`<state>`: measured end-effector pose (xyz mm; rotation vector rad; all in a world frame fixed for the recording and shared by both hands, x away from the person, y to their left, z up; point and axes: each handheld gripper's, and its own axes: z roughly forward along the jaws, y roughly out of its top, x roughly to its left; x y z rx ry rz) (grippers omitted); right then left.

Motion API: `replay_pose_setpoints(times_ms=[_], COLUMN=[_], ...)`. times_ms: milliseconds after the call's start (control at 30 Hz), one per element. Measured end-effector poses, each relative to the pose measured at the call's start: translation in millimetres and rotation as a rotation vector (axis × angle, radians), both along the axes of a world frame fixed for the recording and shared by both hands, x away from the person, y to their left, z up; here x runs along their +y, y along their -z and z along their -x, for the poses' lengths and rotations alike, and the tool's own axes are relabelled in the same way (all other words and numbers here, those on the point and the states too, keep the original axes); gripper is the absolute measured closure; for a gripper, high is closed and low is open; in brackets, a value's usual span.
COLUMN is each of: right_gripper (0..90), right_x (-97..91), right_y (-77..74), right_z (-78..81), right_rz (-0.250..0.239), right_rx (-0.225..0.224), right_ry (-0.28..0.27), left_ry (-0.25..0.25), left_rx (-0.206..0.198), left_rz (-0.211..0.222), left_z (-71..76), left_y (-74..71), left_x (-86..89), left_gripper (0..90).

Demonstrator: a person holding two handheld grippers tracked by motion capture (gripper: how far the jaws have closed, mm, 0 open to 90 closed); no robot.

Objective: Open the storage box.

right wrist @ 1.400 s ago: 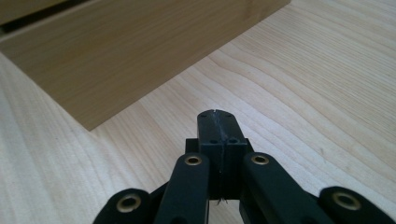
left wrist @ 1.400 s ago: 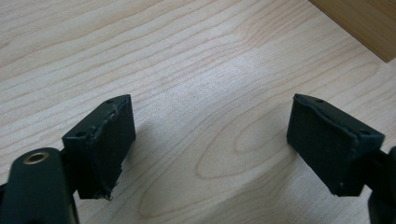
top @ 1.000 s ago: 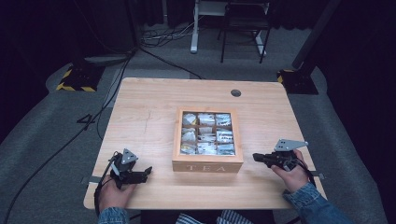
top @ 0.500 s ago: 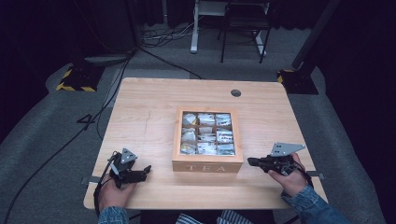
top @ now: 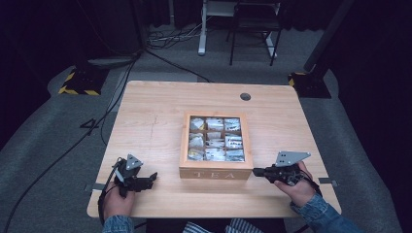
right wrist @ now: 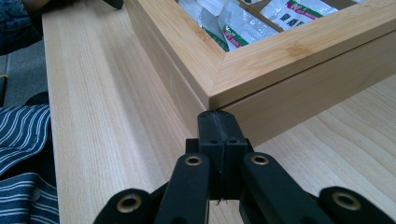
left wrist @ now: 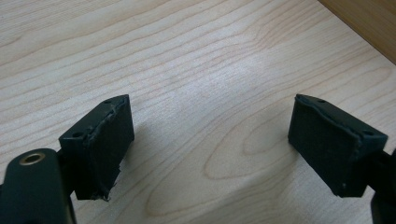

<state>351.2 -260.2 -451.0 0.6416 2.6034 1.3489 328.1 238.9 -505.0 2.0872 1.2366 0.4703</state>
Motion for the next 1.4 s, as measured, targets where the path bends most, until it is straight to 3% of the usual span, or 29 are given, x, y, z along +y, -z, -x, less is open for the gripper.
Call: replay_pose_setpoints(times_ms=[233,267,333,700,1100,1400], right_gripper=[90.0,90.0,90.0,90.0,90.0,90.0], right_x=[0.2,0.6,0.8,1.5,1.5,0.2], right_y=[-0.4,-0.5,-0.6,-4.7,-24.2,-52.1], right_z=[0.7,0.7,0.7,1.0,0.7,-6.0], right_rz=[-0.004,-0.008,-0.008,-0.025,-0.07,-0.121], right_rx=[0.002,0.005,0.003,-0.003,-0.021,-0.038], right_ry=[-0.002,-0.007,-0.007,0.002,0.029,0.055], left_ry=[-0.011,-0.023,-0.036,-0.035,-0.032,-0.036], left_rx=[0.004,0.029,0.035,0.037,0.037,0.04], left_rz=[-0.003,-0.016,-0.022,-0.023,-0.022,-0.018], left_z=[-2.2,-5.1,-6.1,-6.3,-10.7,-10.7], left_y=[0.4,0.8,1.0,0.8,0.9,1.1], left_x=[-1.9,-2.7,-3.4,-3.5,-4.4,-5.0], left_gripper=[11.8,6.4,0.0,0.0,0.0,0.0])
